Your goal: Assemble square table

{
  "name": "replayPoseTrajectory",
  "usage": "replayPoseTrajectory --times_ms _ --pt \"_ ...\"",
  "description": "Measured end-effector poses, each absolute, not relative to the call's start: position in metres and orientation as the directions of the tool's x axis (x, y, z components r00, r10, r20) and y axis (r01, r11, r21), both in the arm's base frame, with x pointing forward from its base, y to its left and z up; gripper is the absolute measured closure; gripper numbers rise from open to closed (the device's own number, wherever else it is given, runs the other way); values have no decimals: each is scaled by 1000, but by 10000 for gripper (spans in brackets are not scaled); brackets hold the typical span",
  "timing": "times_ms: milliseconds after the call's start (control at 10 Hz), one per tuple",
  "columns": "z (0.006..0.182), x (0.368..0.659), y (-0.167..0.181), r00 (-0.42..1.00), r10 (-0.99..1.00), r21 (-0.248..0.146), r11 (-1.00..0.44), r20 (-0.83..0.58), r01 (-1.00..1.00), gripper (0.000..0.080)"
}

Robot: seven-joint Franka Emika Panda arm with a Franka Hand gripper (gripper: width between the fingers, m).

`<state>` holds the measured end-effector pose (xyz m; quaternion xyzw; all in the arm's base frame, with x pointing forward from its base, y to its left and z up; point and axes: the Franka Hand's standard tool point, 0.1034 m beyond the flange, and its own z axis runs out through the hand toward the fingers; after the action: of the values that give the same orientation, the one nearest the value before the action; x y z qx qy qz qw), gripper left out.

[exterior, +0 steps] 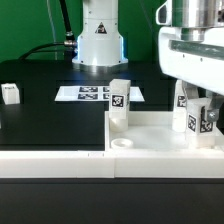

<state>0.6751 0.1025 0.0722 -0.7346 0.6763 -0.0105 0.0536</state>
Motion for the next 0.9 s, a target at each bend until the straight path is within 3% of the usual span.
replayPoseTrajectory --times_ms 200,900 --pt "73 676 103 -187 -976 -77 196 -108 -978 509" --pt "72 674 94 -458 -879 -54 468 -131 -882 509"
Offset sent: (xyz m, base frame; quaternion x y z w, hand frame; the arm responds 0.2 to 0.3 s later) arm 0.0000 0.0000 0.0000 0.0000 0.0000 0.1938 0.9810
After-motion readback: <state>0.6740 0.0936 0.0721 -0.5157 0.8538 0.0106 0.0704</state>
